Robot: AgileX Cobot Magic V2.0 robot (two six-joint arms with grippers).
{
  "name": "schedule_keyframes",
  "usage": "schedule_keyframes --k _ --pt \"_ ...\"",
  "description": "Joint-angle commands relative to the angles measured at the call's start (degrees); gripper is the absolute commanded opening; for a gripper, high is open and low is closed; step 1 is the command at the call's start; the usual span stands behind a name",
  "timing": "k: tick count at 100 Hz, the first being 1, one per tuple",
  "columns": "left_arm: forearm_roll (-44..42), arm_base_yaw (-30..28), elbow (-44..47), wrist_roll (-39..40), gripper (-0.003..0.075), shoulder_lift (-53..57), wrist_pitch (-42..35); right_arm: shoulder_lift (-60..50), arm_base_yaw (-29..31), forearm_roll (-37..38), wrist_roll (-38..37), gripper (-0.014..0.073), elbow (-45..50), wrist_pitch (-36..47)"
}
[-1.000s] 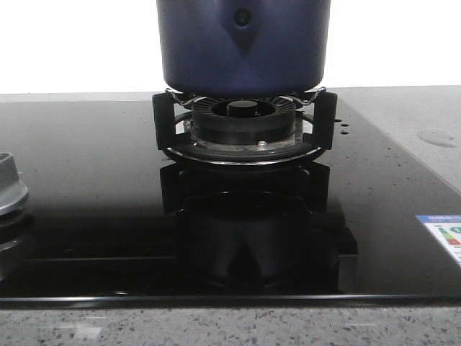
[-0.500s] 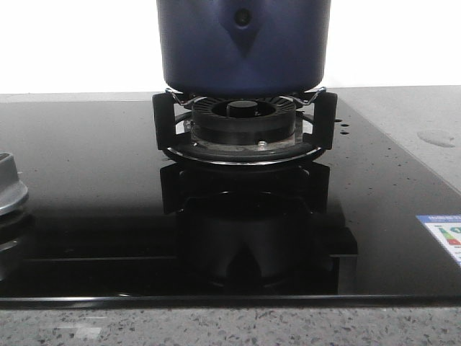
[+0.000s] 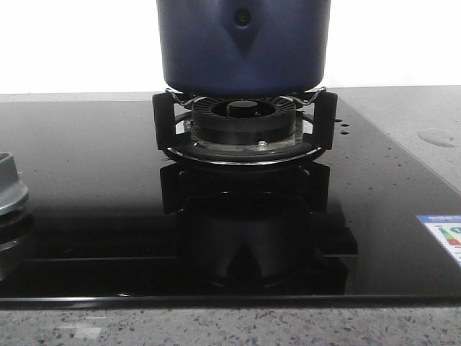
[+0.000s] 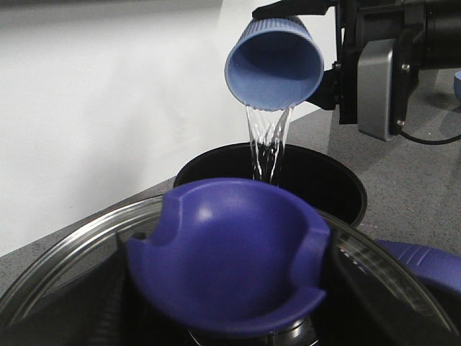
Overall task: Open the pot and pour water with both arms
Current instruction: 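Tilt the cup with the right gripper to pour water into the pot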
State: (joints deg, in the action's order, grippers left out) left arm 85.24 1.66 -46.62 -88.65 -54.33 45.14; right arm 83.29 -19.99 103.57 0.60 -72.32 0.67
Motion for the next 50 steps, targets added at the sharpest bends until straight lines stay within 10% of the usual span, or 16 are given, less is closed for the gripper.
schedule_keyframes --k 1,50 --pt "5.02 0.0 -1.93 0.14 0.0294 0.88 0.49 -2.11 -0.89 4.24 2.75 0.0279 -2.37 -1.72" --pt "5.02 0.0 -1.93 0.14 0.0294 0.88 0.49 -2.11 -1.54 4.24 4.9 0.0279 -3.43 -3.86"
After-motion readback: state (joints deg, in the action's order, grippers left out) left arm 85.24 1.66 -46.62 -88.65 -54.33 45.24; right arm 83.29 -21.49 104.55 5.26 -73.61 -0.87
